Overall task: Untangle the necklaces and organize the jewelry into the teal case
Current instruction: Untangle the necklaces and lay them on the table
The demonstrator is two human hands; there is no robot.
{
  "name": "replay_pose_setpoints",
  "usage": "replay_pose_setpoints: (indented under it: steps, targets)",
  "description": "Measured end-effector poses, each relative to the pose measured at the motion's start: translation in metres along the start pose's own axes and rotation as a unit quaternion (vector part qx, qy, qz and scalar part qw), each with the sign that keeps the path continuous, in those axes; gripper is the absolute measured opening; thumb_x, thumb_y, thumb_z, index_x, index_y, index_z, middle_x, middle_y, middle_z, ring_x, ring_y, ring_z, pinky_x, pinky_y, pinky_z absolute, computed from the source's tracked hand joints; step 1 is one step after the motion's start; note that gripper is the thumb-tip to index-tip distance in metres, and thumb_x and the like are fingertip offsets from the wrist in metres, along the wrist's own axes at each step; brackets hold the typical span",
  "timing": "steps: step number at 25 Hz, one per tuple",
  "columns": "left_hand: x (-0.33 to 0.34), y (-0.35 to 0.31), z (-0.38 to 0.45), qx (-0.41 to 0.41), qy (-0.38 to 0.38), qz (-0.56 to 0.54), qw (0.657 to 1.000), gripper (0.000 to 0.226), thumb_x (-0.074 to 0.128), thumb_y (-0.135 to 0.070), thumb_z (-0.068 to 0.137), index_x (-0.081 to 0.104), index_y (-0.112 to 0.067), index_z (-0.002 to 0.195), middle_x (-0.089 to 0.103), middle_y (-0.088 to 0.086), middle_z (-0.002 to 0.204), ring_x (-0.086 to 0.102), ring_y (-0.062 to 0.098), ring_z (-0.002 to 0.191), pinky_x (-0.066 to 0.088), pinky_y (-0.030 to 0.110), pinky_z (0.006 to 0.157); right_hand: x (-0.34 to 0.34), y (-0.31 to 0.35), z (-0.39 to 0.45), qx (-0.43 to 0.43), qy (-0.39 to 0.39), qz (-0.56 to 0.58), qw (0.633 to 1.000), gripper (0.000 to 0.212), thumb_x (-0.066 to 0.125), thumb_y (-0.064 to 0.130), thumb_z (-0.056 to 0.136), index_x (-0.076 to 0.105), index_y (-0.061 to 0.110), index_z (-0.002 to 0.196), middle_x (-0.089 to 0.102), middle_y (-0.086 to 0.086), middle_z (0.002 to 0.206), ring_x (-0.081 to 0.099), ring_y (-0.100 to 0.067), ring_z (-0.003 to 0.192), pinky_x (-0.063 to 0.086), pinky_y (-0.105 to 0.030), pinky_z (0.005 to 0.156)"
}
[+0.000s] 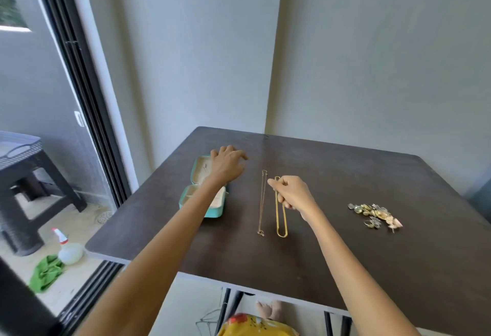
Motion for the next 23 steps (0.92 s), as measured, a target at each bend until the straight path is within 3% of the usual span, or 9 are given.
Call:
replay_pose_setpoints:
  steps: [5,8,11,15,19,23]
  targets:
    - [-0.002,0.082,-0.038,-0.193,-0.076,-0.086,0.974,0.045,0.046,-0.022,0.091,0.037,-0.012,0.134,0.047,0.015,0.133,0.039,0.034,0.124,0.029,0.045,0.101,0.069,0.053,0.028,-0.086,0.026,-0.115,0.989,0.014,0.059,0.032,0.085,0.061,0.023,0.074,0.066,0.007,0.059,0.054,-0.006,0.038,0.043,-0.022,0.054]
    - [0.01,0.106,-0.042,-0.257,-0.025,-0.288,0.922,0.055,0.049,-0.022,0.09,0.026,-0.007,0.139,0.054,0.018,0.125,0.048,0.035,0.117,0.04,0.044,0.1,0.1,0.07,0.039,-0.094,0.018,-0.176,0.98,0.011,0.057,0.027,0.084,0.068,0.024,0.084,0.073,-0.001,0.081,0.068,-0.02,0.071,0.05,-0.028,0.069]
    - [0.016,0.118,-0.033,-0.267,0.0,-0.379,0.886,0.057,0.048,-0.022,0.09,0.025,-0.01,0.14,0.061,0.014,0.113,0.058,0.028,0.102,0.046,0.036,0.09,0.117,0.078,0.05,-0.092,-0.015,-0.22,0.971,0.019,0.055,0.023,0.083,0.072,0.021,0.092,0.072,-0.006,0.094,0.065,-0.029,0.091,0.047,-0.031,0.071]
    - [0.028,0.124,-0.028,-0.24,-0.015,-0.416,0.877,0.049,0.055,-0.029,0.09,0.037,-0.016,0.134,0.059,-0.005,0.084,0.059,0.016,0.085,0.046,0.032,0.082,0.128,0.083,0.06,-0.122,-0.044,-0.253,0.959,0.019,0.058,0.028,0.081,0.074,0.017,0.08,0.072,-0.004,0.079,0.066,-0.028,0.082,0.048,-0.031,0.065]
    - [0.04,0.131,-0.034,-0.207,-0.059,-0.455,0.864,0.039,0.06,-0.03,0.089,0.049,-0.019,0.124,0.066,0.005,0.082,0.063,0.019,0.078,0.05,0.035,0.079,0.145,0.076,0.055,-0.194,-0.089,-0.329,0.92,0.031,0.06,0.048,0.085,0.073,0.02,0.078,0.07,0.0,0.08,0.066,-0.025,0.079,0.04,-0.028,0.059]
    - [0.04,0.133,-0.042,-0.169,-0.08,-0.48,0.857,0.033,0.064,-0.03,0.087,0.051,-0.026,0.117,0.067,0.007,0.077,0.061,0.015,0.067,0.053,0.036,0.075,0.156,0.08,0.057,-0.193,-0.12,-0.336,0.914,0.027,0.051,0.027,0.089,0.057,0.019,0.064,0.061,0.001,0.07,0.065,-0.024,0.075,0.033,-0.026,0.056]
Point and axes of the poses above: each hand's wrist, its own z-axis towards the middle knuckle, its own x-axis out of the palm, y = z × x, the point moved 1 cm from there along z, towards the middle knuckle
